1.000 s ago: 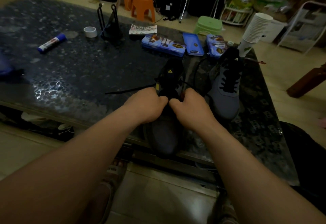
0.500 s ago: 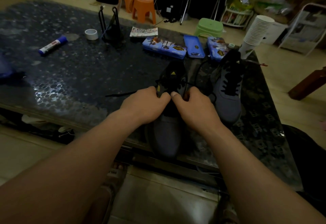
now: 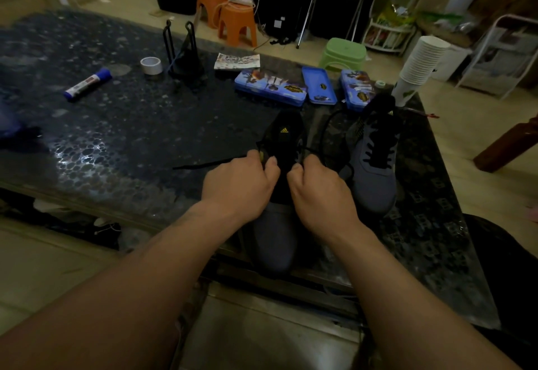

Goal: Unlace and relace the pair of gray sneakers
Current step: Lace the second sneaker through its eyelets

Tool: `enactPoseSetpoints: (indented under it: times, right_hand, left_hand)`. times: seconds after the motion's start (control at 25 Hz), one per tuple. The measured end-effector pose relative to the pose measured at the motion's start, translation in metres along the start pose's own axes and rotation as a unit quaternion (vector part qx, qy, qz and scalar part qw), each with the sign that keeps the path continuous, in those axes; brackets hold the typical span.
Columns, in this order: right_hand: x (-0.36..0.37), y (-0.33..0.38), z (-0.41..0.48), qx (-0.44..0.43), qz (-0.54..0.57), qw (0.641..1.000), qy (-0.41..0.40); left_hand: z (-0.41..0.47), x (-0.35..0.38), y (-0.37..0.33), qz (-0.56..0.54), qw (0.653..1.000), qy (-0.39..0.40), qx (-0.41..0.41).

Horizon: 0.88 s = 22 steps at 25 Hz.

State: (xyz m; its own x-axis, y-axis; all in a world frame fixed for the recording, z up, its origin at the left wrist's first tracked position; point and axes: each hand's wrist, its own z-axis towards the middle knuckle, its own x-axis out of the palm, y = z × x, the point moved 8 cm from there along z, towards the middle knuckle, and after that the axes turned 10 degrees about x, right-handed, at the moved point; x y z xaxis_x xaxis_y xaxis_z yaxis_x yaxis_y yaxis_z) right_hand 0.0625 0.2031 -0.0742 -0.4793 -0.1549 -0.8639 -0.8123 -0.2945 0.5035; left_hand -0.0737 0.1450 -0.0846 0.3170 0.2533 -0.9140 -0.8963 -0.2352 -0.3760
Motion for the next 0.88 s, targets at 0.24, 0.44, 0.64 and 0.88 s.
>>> enactPoseSetpoints:
  times: [0.24,0.44,0.64,0.88]
  right_hand:
    - [-0.005,0.001,0.011,0.057,-0.040,0.998,0.008]
    - [-0.012,0.005,0.022,0.042,-0.040,0.998,-0.007]
    - [-0.006,0.012,0.012,-0.081,-0.127,0.986,-0.073]
    - [-0.011,-0.002,0.012,-0.028,-0.027,0.998,-0.056]
  left_hand:
    - [0.007,0.002,0.002,-0.022,0.999,0.019,-0.045]
    - [0.014,0.007,-0.001,-0.107,0.992,0.011,-0.063]
    - [0.014,0.005,-0.015,-0.078,0.996,-0.012,-0.035]
    - [0.015,0.006,-0.010,-0.121,0.991,-0.008,-0.046]
